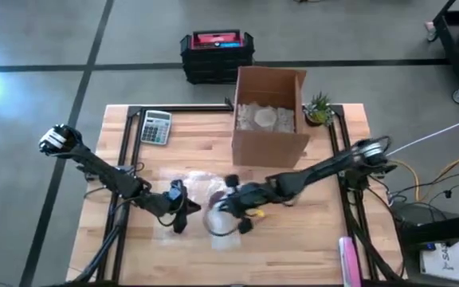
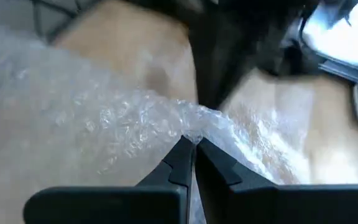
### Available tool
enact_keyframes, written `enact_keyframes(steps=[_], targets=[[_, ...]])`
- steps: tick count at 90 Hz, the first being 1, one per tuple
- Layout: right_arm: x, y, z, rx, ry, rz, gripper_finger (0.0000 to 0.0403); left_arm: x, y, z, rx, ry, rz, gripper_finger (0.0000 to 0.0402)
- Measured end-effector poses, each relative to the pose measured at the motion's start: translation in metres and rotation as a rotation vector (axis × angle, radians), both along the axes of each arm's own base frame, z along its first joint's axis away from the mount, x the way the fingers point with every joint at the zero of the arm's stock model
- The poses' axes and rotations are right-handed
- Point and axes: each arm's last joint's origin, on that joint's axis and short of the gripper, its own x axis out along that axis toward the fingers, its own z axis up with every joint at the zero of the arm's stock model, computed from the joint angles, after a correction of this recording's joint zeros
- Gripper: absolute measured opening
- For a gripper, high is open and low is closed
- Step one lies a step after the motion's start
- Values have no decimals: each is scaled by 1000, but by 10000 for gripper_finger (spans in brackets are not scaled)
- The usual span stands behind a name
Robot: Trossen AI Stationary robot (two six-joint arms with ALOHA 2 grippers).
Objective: Wrap mug
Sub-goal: Wrap the purple mug with the transparent bubble wrap
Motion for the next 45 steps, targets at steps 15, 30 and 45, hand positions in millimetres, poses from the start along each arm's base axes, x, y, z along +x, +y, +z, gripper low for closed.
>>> enact_keyframes(steps=[15,30,45], targets=[[24,-12,-20,-15,179,-55,0,11,-6,35,57,33,-16,20],[31,-10,-19,-28,205,-51,0,22,-9,47,115,35,-18,20],[30,-11,-10,-24,189,-51,0,35,-9,34,125,62,8,20]])
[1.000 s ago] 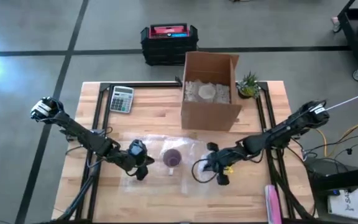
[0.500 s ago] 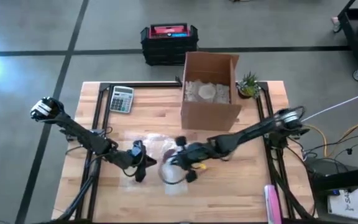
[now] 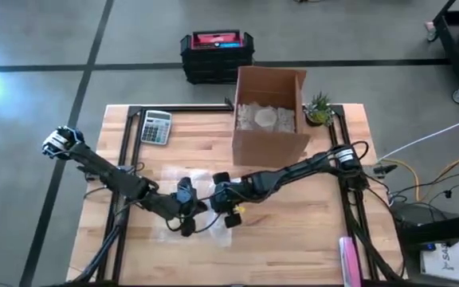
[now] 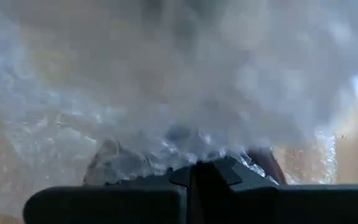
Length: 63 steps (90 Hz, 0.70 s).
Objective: Wrap mug
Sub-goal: Wrap the purple mug with the transparent bubble wrap
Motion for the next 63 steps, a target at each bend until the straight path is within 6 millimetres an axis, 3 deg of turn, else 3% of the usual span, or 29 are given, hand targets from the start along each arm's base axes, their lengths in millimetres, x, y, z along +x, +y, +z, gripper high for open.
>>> enact_keyframes(steps=[31,44,63], targets=[[-6,-1,7,13,37,-27,0,27,1,-37,1,51,71,20],[-18,-3,36,18,27,-25,0,31,0,-43,-14,60,90,20],[-44,-8,81,42,35,-51,0,30,1,-38,-21,43,76,20]])
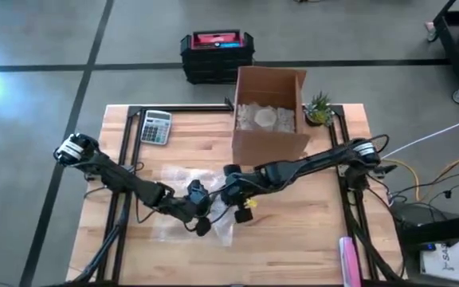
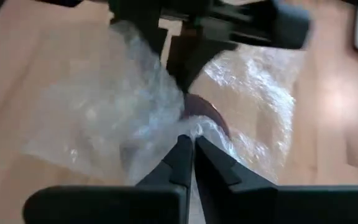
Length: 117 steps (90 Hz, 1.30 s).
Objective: Wrap mug
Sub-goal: Wrap the purple mug with the transparent bubble wrap
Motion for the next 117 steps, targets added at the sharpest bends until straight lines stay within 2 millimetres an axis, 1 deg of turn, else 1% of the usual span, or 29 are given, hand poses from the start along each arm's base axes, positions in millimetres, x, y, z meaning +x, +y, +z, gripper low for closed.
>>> enact_keyframes(steps=[11,19,22,29,34,43,48,54,63,72,80,90,97,101,110,117], targets=[[-21,-4,20,-3,64,-17,0,-1,0,0,-2,4,-5,20],[-37,-7,25,4,162,-59,0,-1,0,0,-3,3,-5,20],[-43,-8,23,4,212,-76,0,-1,0,0,-3,3,-5,20],[-57,-11,15,1,320,-133,0,-1,0,0,-4,2,-5,20],[-62,-13,1,-36,368,-168,0,-1,0,0,-4,3,-6,20],[-67,-17,-32,-125,381,-207,0,-1,0,0,-5,2,-6,20],[-65,-18,-47,-152,354,-203,0,-1,0,0,-5,2,-6,20],[-58,-18,-54,-182,283,-184,0,0,0,0,-7,-2,-7,20],[-41,-10,-43,-189,81,-151,0,0,0,0,-9,-3,-7,20],[-27,2,-30,-110,-100,-60,0,0,-1,1,-13,-5,-6,20],[-17,10,-31,-32,-184,12,0,0,-1,0,-16,-1,-11,20],[-8,16,-46,2,-197,45,0,0,0,-1,-18,-4,-9,20],[-2,18,-65,8,-161,36,0,1,0,0,-21,-7,-4,20],[1,19,-72,7,-143,30,0,1,1,0,-25,-10,4,20],[3,19,-75,13,-110,8,0,2,1,1,-37,-20,11,20],[0,18,-78,6,-73,6,0,0,2,6,-55,-37,-1,20]])
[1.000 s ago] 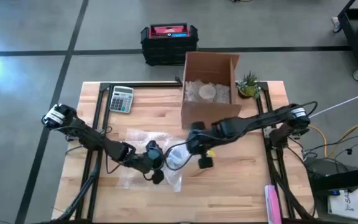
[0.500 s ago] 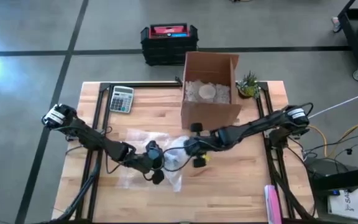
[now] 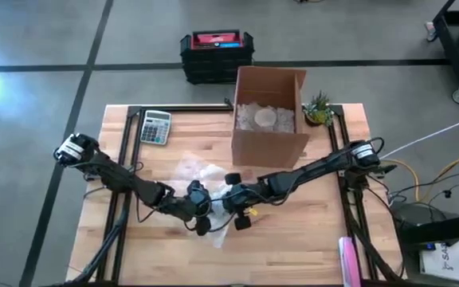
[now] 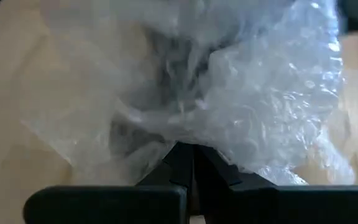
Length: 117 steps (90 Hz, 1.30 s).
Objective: Wrap mug
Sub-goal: Wrap the purple mug with the transparent bubble wrap
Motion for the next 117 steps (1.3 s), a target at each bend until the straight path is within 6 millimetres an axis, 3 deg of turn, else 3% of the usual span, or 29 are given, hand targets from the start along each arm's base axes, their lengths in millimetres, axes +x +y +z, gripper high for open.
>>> enact_keyframes(steps=[17,33,40,50,62,80,96,105,117], targets=[[-1,0,3,-3,23,0,0,-7,3,33,-32,-36,-18,20],[-1,0,2,-2,24,-1,0,-8,5,46,-39,-52,-8,20],[-1,0,2,-1,24,0,0,-1,5,39,-30,-46,3,20],[0,0,5,6,31,-9,0,11,4,12,-16,17,26,20],[-1,0,21,10,114,-36,0,23,3,-8,-9,82,20,20],[-6,1,57,-13,233,-44,0,31,1,-8,27,111,-24,20],[5,4,77,12,104,-34,0,29,2,-4,32,107,-35,20],[14,6,63,19,78,-33,0,29,2,-3,30,105,-33,20],[25,9,20,-5,171,-52,0,27,2,-3,24,125,-41,20]])
